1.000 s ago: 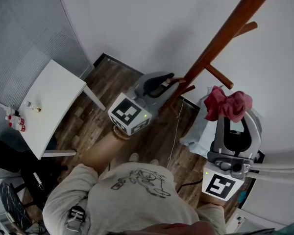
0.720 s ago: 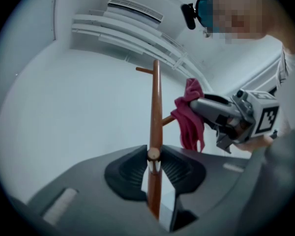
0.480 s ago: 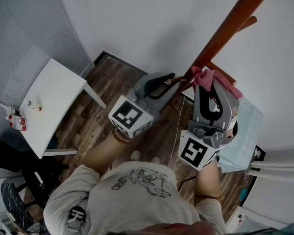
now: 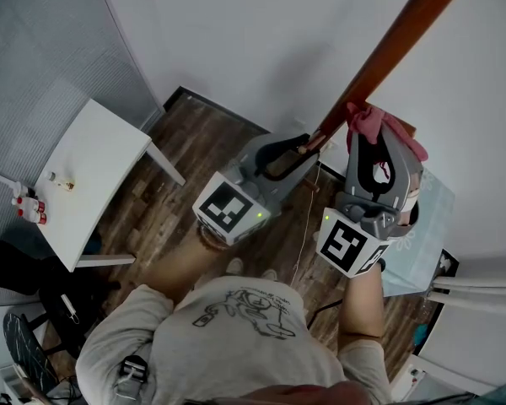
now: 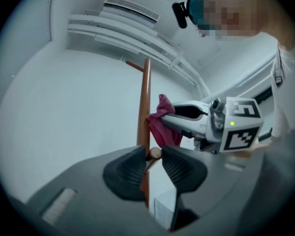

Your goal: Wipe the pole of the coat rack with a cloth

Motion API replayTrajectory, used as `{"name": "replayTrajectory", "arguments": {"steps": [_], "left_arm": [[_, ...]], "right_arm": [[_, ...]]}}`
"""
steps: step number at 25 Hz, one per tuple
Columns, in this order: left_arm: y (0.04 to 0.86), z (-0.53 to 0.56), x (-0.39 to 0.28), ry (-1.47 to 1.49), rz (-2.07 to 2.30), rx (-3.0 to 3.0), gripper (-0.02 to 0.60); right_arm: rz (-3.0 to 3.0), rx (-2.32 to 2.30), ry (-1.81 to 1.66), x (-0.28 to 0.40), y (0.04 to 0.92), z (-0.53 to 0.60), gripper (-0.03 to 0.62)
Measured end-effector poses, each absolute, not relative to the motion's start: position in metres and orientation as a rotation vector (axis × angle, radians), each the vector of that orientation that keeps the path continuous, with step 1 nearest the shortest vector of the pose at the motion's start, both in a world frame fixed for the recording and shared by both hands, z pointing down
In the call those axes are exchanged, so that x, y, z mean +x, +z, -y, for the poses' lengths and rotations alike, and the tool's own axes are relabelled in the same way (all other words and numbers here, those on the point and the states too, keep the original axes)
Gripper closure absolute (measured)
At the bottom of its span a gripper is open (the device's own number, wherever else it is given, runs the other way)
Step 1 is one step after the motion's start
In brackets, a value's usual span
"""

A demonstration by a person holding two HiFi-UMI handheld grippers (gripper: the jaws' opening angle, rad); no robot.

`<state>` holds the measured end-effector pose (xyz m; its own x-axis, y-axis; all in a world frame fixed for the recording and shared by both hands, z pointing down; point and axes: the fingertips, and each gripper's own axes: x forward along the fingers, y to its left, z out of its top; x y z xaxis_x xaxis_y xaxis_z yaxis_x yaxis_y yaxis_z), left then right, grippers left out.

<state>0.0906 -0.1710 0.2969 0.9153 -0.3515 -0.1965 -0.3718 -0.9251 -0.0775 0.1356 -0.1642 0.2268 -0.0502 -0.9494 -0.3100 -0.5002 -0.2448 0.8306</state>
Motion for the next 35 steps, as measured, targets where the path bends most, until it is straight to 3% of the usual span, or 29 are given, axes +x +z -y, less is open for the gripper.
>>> {"name": "replayTrajectory", "arguments": {"steps": [11,35], "left_arm": [[0.3,0.16,0.087,0.262,-0.583,-2.936,0.479],[0.309,0.192,0.083,0.282,-0.631,-2.968,0.489]], "right_arm": [[1.63,1.8,-1.214,0.122,0.213,0.165,0.49],[2.306,1.943,-0.744,0.137,0.372,0.216,0.49]]}}
